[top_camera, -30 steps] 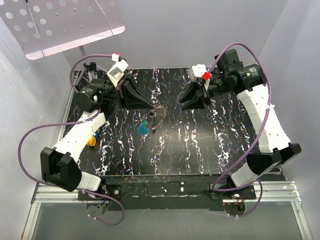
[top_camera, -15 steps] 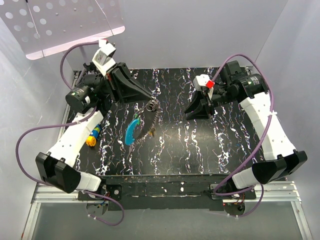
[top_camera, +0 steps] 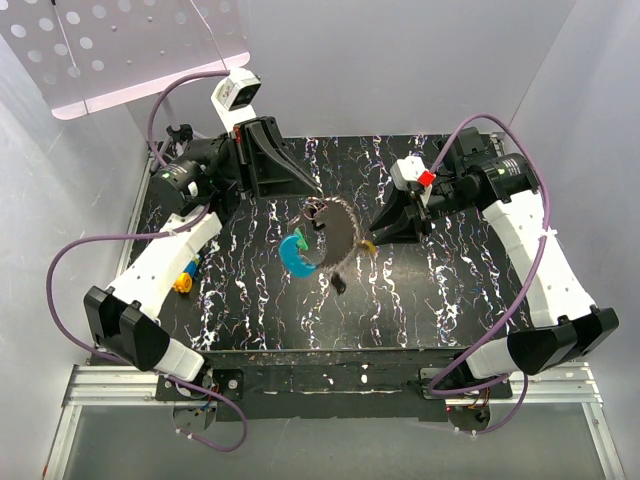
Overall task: Put the keys on the keyring
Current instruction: Place the keyring at the center of the board.
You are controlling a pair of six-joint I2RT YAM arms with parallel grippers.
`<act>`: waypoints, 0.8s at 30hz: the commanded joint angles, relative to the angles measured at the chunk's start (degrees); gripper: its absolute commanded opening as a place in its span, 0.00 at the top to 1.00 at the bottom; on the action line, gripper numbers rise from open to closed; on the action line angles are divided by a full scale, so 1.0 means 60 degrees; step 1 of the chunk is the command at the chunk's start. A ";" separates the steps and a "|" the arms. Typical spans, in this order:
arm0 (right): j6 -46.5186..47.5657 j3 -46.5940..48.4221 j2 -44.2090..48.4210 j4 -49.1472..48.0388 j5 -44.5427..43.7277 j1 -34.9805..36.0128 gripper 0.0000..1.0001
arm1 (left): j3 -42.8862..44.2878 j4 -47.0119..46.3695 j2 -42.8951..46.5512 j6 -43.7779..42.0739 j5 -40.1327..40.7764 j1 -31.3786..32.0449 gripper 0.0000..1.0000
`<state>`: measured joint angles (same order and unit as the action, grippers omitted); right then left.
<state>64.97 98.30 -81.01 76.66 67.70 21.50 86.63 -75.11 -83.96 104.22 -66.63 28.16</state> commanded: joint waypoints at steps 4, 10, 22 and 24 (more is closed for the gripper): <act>0.0246 -0.0212 0.0274 0.0304 0.0230 -0.0008 0.59 | 0.0474 -0.2203 0.0136 0.0368 0.0324 0.0228 1.00; 0.0275 -0.0270 0.0304 0.0304 0.0113 -0.0008 0.59 | 0.0576 -0.2203 0.0064 0.0310 0.0295 0.0316 1.00; -0.4248 -0.1762 0.0904 -0.3531 -0.3110 -0.1923 0.62 | -0.1079 1.1815 0.0066 -1.2916 0.1758 0.0214 1.00; -0.4747 -0.2245 0.1036 -0.4132 -0.2876 -0.2598 0.61 | -0.0787 1.2371 -0.0636 -1.3224 0.2897 0.0213 1.00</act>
<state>47.42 88.25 -77.73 62.48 53.36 12.82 78.78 -22.65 -82.52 45.65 -62.57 29.95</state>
